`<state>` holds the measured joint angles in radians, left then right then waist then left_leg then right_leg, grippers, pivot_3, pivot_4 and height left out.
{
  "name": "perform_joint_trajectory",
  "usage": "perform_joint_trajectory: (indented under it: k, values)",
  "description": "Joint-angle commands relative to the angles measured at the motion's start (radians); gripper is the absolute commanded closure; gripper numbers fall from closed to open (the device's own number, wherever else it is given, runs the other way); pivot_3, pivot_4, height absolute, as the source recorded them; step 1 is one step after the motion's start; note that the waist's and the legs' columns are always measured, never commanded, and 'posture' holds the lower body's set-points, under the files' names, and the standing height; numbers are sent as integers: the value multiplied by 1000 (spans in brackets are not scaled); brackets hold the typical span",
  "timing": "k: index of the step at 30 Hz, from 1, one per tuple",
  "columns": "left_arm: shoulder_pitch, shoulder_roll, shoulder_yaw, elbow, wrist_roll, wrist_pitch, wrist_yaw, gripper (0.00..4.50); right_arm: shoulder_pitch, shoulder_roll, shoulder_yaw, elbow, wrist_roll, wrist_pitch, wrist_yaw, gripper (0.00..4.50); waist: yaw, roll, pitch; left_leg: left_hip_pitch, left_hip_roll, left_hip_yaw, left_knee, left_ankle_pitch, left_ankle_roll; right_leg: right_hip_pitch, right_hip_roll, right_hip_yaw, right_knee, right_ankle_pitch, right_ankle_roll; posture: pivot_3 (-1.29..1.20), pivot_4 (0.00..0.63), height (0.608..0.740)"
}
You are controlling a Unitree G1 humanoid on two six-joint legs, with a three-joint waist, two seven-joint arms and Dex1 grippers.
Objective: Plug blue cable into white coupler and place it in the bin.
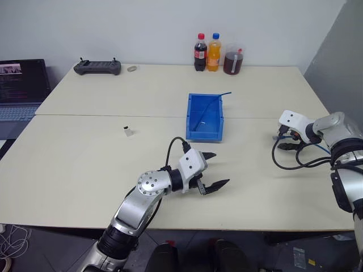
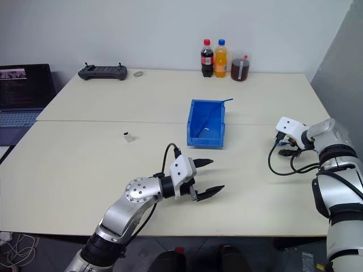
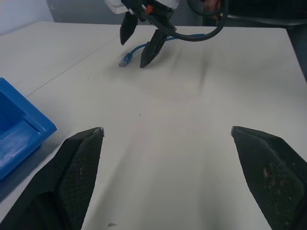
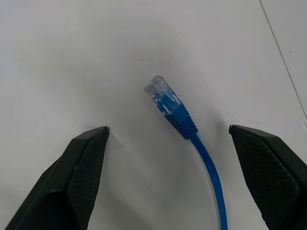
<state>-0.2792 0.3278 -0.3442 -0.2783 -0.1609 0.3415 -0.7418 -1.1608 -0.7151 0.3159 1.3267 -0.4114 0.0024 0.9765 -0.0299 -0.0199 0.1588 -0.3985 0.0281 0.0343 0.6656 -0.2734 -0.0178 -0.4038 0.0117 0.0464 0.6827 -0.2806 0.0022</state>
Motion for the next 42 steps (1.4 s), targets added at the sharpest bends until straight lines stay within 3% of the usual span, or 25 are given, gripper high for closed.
perform_joint_trajectory:
  k: [1,2,11,16,18,23,26,31,41,42]
  values:
    - [15,-2,21,-60,-25,10,11,0,-6,14,-13,34,3,47,72,590,0,0,0,0,0,0,0,0,0,0,0,0,0,0,0,0,150,740]
    - [18,0,23,-65,-28,14,12,0,-9,16,-23,35,11,59,72,670,0,0,0,0,0,0,0,0,0,0,0,0,0,0,0,0,150,740]
    - [22,11,36,-78,-35,24,18,0,-10,21,-58,34,6,79,46,2814,0,0,0,1,0,0,1,0,0,0,0,0,1,1,0,0,150,740]
    - [28,14,38,-83,-35,23,20,0,-13,23,-68,34,6,78,44,4227,0,0,0,0,0,0,1,0,0,0,0,0,1,1,0,0,150,740]
    - [29,15,38,-82,-35,22,19,0,-15,20,-63,33,-1,69,43,4447,0,0,0,0,0,0,1,0,0,0,0,0,1,1,0,0,150,740]
    - [25,8,41,-65,-26,6,31,0,-40,17,-101,33,27,81,-26,4447,0,0,0,0,0,0,1,0,0,0,0,0,1,1,0,0,150,740]
    - [28,-11,45,-70,-34,10,52,0,-53,14,-167,33,82,119,-54,3964,0,0,0,0,0,0,1,0,0,0,0,0,1,1,0,0,150,740]
    - [46,-20,39,-82,-35,16,62,0,-63,6,-285,30,180,201,-112,2736,0,0,0,0,0,0,0,0,0,0,0,0,1,1,0,0,150,740]
    - [46,-26,30,-81,-51,26,54,0,-12,-70,-317,24,183,239,-192,310,1,0,0,0,0,0,0,0,0,0,0,1,0,1,0,0,150,740]
    - [47,-26,27,-80,-53,25,51,0,-8,-78,-323,24,187,243,-194,310,1,1,0,0,0,0,0,0,0,0,0,1,0,1,0,0,150,740]
